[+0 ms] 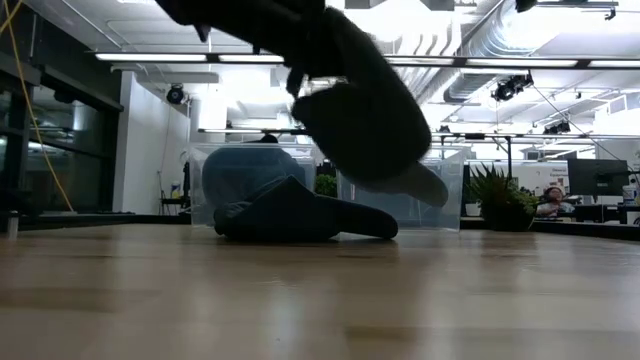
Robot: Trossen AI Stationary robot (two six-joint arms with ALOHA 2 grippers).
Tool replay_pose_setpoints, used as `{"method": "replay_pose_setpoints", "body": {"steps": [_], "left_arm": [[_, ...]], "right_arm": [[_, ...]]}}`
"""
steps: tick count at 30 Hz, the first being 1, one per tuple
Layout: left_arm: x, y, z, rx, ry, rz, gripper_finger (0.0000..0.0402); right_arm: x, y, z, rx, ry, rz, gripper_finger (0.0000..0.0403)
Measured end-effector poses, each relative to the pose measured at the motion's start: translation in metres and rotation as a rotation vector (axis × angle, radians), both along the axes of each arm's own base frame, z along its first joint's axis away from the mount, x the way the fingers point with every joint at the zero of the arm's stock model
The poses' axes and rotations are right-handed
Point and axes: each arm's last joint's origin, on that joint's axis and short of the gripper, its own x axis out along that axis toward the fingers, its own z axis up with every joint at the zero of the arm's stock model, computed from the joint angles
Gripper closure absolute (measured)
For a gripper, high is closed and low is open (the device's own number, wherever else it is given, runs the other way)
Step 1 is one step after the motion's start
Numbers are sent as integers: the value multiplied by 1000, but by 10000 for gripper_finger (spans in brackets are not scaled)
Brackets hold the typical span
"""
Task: Pick and place caps into container
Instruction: Put the gray cap into the right transparent container
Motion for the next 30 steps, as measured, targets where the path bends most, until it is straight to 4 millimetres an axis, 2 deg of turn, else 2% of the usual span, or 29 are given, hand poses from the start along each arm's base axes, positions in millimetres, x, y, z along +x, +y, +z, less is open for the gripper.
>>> {"method": "replay_pose_setpoints", "body": {"steps": [3,7,17,23,30], "left_arm": [[3,7,15,-46,24,-60,399],[4,7,27,-64,94,-96,399],[1,8,72,49,208,-86,400],[1,15,73,105,220,-21,400],[-1,36,74,111,219,63,400]], "right_arm": [[7,5,-8,-34,88,32,310],[19,15,-20,-75,209,86,310],[39,43,-42,-157,388,40,303],[51,53,-54,-150,446,73,245],[72,62,-79,-241,589,46,164]]}}
